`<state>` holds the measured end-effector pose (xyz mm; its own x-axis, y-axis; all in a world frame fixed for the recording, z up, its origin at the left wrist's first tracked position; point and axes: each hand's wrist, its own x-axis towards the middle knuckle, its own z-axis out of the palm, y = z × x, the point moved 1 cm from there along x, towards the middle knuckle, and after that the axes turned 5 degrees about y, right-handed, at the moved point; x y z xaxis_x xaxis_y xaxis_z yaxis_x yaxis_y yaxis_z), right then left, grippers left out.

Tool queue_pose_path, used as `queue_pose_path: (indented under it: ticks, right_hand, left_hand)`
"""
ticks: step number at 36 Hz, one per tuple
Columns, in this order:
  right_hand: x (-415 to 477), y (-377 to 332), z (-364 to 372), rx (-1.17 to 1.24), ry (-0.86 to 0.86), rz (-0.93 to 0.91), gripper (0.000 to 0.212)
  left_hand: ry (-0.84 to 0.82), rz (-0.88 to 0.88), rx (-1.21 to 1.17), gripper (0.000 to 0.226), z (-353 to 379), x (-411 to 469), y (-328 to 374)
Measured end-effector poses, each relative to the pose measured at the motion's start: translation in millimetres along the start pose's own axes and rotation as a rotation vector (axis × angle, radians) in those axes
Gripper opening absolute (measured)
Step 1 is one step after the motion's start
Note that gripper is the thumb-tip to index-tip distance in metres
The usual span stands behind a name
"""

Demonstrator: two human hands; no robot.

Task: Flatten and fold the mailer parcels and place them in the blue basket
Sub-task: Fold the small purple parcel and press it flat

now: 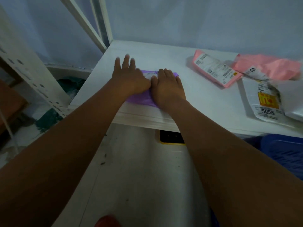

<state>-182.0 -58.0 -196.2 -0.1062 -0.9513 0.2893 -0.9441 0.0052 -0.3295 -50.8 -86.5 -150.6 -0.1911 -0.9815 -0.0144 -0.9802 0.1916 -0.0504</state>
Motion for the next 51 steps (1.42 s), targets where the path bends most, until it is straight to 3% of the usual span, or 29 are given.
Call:
queue_pose_path:
  ticks: [2,5,7,14,18,21,26,34,37,40,45,51]
  right_hand:
    - [1,0,-2,0.021,-0.006,0.002,0.051]
    - [4,2,-4,0.008,-0.072,-0.021,0.053]
    - [5,3,-2,-0.041,-0.13,-0.046,0.062]
    - [10,8,0,-0.039,-0.149,-0.059,0.066]
    - [6,6,7,-0.077,-0.088,-0.024,0.068]
    - [1,4,10,-0.07,-0.035,-0.005,0.066]
    - [-3,3,-3,0.014,-0.02,0.022,0.057]
    - [-2,-6,-9,-0.013,-0.048,0.104,0.052]
    - [-2,-11,-12,-0.025,-0.053,0.152,0.052]
    - [-6,-11,-17,-0.058,-0.065,0.168,0.056]
    - [-8,-12,-27,-0.216,-0.067,0.182,0.063]
    - [-11,-18,-38,-0.354,0.153,0.24,0.062]
  left_hand:
    - [0.111,0.058,-0.208,0.064,-5,5,6]
    - [0.069,0.102,-0.875,0.051,4,-8,23]
    - [0.028,0.129,-0.983,0.047,16,-20,32]
    - [0.08,0.172,-0.876,0.051,24,-19,31]
    - [0.253,0.079,-0.535,0.069,39,-15,22]
    - [0.206,0.041,-0.477,0.076,41,-15,19]
    - [0.175,0.075,-0.49,0.064,36,-15,19]
    - [0.207,0.325,-0.201,0.065,29,-19,6]
    - [0.168,0.328,-0.205,0.052,29,-15,3]
    - [0.143,0.331,-0.235,0.054,29,-6,1]
    - [0.3,0.224,-0.096,0.07,19,16,-20]
    - [0.4,0.117,-0.259,0.052,2,7,-15]
